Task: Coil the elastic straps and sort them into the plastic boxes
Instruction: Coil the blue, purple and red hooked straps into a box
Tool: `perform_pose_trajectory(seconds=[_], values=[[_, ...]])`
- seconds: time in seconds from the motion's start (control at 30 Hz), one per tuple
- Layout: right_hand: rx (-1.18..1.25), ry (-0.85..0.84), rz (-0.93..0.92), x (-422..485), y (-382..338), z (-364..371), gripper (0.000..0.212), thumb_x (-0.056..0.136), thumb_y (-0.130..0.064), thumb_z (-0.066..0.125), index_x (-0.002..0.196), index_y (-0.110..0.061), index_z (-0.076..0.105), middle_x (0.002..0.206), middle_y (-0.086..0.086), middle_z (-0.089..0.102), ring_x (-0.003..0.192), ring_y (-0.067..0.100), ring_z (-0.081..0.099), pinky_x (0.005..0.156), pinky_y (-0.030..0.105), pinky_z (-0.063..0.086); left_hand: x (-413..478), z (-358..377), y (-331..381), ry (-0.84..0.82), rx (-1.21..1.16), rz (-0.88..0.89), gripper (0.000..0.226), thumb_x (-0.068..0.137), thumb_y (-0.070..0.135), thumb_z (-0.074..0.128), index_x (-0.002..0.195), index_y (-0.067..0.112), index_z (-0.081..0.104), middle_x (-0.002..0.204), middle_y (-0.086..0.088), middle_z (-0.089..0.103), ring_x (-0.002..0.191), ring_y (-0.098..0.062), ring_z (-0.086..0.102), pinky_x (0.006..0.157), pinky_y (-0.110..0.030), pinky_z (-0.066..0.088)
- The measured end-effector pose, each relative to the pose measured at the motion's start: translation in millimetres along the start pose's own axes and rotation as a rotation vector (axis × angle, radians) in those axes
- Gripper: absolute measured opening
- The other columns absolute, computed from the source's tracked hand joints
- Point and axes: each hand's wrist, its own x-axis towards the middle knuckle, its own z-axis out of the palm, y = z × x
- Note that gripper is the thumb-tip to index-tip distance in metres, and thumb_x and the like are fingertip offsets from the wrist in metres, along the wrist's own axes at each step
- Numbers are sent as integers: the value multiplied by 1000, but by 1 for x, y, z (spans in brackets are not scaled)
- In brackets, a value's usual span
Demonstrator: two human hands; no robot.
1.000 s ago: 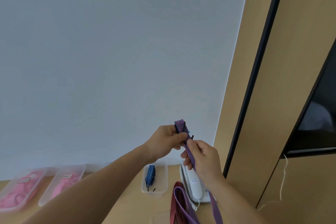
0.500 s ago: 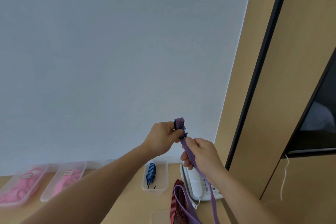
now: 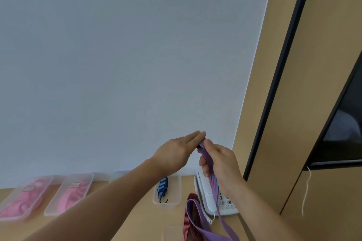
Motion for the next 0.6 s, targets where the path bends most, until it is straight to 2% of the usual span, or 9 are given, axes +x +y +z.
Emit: perform_pose_trajectory(seconds=[0.03,0.1,0.17,0.23,0.3,0.33,0.4,0.47,0.6], values=[[-2,16,-20,0,-1,0,43,99,-37,54,88,4,67,59,12,63,40,19,47,41,25,36,1,0,0,-48,-78,-60,67,89,-12,41,151,11,35,153,-7,43,114,-26,63,88,-33,53],[-35,44,-76,0,-3,2,41,99,-33,55,86,4,65,59,12,65,39,17,46,40,23,37,6,-1,3,-35,-412,-284,62,92,-9,40,151,11,36,149,-5,48,122,-16,58,100,-28,48],[-63,56,-135,0,-2,3,35,100,-29,55,84,2,65,61,12,67,40,16,48,40,23,39,16,-8,10,9,-929,-636,49,96,5,46,145,9,47,128,-4,65,106,-13,66,95,-29,52],[-85,66,-167,0,-1,3,30,100,-25,55,86,-1,66,62,11,69,41,15,49,41,24,41,23,-17,14,-32,-1353,-819,38,89,28,54,119,7,68,102,-10,73,87,-20,70,82,-35,57],[-114,72,-194,0,2,3,27,100,-23,54,88,-3,67,64,10,70,42,16,51,43,25,44,25,-25,19,-147,-1420,-802,33,86,38,58,91,7,69,81,-12,69,69,-23,62,72,-34,52],[-126,69,-204,0,3,3,25,100,-23,54,89,-4,67,65,10,71,43,16,52,44,26,45,24,-26,20,-175,-1407,-759,29,89,36,59,86,8,66,76,-12,65,64,-23,56,70,-33,48],[-141,64,-195,1,4,4,25,100,-23,55,90,-5,68,65,10,71,43,16,54,44,26,46,23,-25,21,-145,-1393,-712,23,97,24,56,92,4,65,76,-10,65,61,-22,51,70,-33,46],[-147,69,-159,2,3,4,29,99,-25,57,86,-2,68,65,10,71,44,16,56,43,25,45,22,-23,19,-78,-1364,-731,23,101,17,54,109,-1,63,90,-9,74,65,-21,57,72,-33,51],[-153,102,-75,5,4,4,39,96,-33,60,80,2,65,63,13,71,46,19,58,42,26,44,22,-21,16,-31,-1272,-741,19,100,18,56,117,9,60,105,-2,76,81,-14,69,78,-29,52]])
